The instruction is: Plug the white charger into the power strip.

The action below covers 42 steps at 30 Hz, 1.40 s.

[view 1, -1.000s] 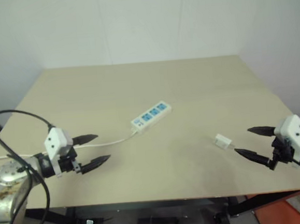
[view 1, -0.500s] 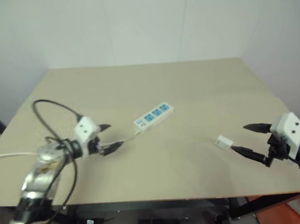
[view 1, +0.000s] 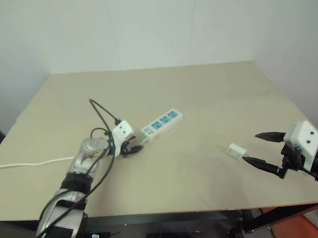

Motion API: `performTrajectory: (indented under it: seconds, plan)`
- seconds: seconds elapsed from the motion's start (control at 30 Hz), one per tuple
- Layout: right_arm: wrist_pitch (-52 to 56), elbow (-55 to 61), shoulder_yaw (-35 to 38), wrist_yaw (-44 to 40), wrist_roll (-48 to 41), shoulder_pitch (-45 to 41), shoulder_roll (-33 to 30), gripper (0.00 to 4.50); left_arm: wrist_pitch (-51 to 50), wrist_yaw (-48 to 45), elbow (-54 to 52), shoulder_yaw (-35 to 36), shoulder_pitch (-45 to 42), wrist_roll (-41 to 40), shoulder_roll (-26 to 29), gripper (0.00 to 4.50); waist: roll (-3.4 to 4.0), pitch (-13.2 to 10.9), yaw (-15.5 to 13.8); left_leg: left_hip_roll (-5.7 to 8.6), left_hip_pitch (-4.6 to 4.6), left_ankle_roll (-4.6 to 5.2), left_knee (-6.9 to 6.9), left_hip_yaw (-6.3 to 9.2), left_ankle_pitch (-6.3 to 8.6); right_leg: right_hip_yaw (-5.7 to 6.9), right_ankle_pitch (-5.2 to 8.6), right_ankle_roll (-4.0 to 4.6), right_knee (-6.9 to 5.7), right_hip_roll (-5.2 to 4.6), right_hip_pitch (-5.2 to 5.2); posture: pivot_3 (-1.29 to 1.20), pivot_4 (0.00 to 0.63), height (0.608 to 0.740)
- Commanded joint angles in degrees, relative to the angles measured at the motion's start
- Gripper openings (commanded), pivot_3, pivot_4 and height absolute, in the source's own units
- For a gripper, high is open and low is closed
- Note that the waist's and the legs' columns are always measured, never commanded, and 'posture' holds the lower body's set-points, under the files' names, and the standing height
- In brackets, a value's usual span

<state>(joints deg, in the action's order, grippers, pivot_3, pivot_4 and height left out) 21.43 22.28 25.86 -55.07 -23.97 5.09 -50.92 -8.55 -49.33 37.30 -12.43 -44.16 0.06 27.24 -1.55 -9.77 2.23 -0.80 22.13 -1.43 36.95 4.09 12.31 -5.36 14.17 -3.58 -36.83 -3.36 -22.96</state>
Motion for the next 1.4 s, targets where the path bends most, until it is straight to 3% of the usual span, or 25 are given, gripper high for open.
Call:
performTrajectory:
  seconds: [0.03, 0.2, 0.43, 0.63, 0.8, 0.93, 1.4]
  plan:
    - [0.11, 2.40, 2.85, 0.76, -1.73, 0.06, 0.01, 4.50, 1.72, 0.93, 4.37, -0.29, -0.10, 2.02, -0.62, 1.62, 0.00, 0.01, 0.02, 0.00, -0.03, 0.00, 0.00, 0.00, 0.00, -0.01, 0.00, 0.00, 0.00, 0.00, 0.03, 0.00, 0.150, 0.740]
    - [0.26, 2.53, 2.60, 1.10, -1.92, 0.18, -0.40, 4.50, 2.17, -3.62, 3.37, 0.57, 0.23, -0.24, -1.24, 0.02, 0.00, 0.01, 0.03, 0.00, -0.15, 0.00, 0.00, 0.00, 0.00, 0.00, 0.01, -0.02, 0.02, 0.00, 0.18, 0.00, 0.150, 0.740]
    - [0.74, 2.42, 1.65, 0.85, -2.71, -0.88, -1.06, 4.50, 2.81, -16.66, -18.00, 4.72, 12.69, -9.34, 4.79, 0.02, 0.02, 0.01, 0.23, -0.02, 0.19, -0.02, -0.05, 0.01, 0.01, -0.01, -0.14, 0.30, -0.04, -0.02, -0.22, 0.00, 0.150, 0.740]
    - [0.61, 1.62, 0.31, 0.54, -2.81, -1.98, -1.35, 4.50, 1.82, -16.26, -27.05, 7.79, 22.06, -10.73, 10.94, 1.80, 0.01, 0.00, 0.05, -0.03, 0.08, -0.01, -0.02, 0.00, 0.00, -0.01, 0.01, 0.05, -0.06, -0.02, -0.14, 0.00, 0.150, 0.740]
    - [0.86, 1.43, -0.19, 0.28, -2.85, -2.73, -1.43, 4.50, -1.19, -19.62, -32.52, 12.21, 23.95, -19.58, 10.79, 3.38, 0.01, 0.00, -0.13, -0.04, 0.12, -0.01, -0.01, 0.00, 0.00, 0.01, 0.02, 0.04, 0.01, -0.03, -0.13, 0.00, 0.150, 0.740]
    - [1.10, 1.95, 0.03, 0.24, -3.09, -2.36, -1.21, 4.50, 1.19, -16.41, -30.67, 14.30, 21.04, -21.70, 6.59, 4.45, 0.01, 0.00, -0.26, -0.03, 0.19, -0.01, -0.01, 0.00, 0.01, 0.03, -0.02, 0.10, 0.03, -0.06, -0.17, 0.00, 0.150, 0.740]
    - [1.74, 4.84, 1.31, 1.56, -3.95, -1.07, 0.14, 4.50, 20.83, -19.49, -1.49, 6.97, 8.10, -11.98, -4.86, 4.45, -0.01, -0.01, -0.15, -0.01, 0.18, 0.00, 0.02, 0.00, 0.01, 0.00, -0.07, 0.14, 0.04, -0.02, -0.15, 0.00, 0.150, 0.740]
